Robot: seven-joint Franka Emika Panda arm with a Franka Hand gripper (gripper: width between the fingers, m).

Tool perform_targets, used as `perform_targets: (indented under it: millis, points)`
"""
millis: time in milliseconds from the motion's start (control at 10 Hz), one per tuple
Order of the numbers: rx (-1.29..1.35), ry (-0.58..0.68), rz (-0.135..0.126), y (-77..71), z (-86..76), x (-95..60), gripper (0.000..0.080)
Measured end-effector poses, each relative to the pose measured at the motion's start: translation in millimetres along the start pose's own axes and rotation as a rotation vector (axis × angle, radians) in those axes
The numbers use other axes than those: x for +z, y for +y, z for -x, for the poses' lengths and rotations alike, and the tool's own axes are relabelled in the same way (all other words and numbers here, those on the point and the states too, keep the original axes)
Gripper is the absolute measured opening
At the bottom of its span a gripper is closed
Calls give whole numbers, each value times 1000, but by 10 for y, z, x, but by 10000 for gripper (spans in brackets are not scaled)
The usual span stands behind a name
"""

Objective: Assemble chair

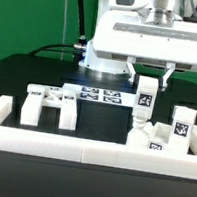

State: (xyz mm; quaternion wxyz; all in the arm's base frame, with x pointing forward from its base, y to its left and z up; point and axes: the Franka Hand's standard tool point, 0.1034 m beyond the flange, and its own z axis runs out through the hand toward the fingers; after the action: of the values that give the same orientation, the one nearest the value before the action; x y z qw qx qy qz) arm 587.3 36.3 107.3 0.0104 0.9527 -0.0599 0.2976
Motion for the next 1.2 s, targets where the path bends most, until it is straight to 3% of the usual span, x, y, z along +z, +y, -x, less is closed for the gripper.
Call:
perform_targets:
  millis: [1200]
  points:
    - [-18, -26, 2, -52, 205, 133, 290]
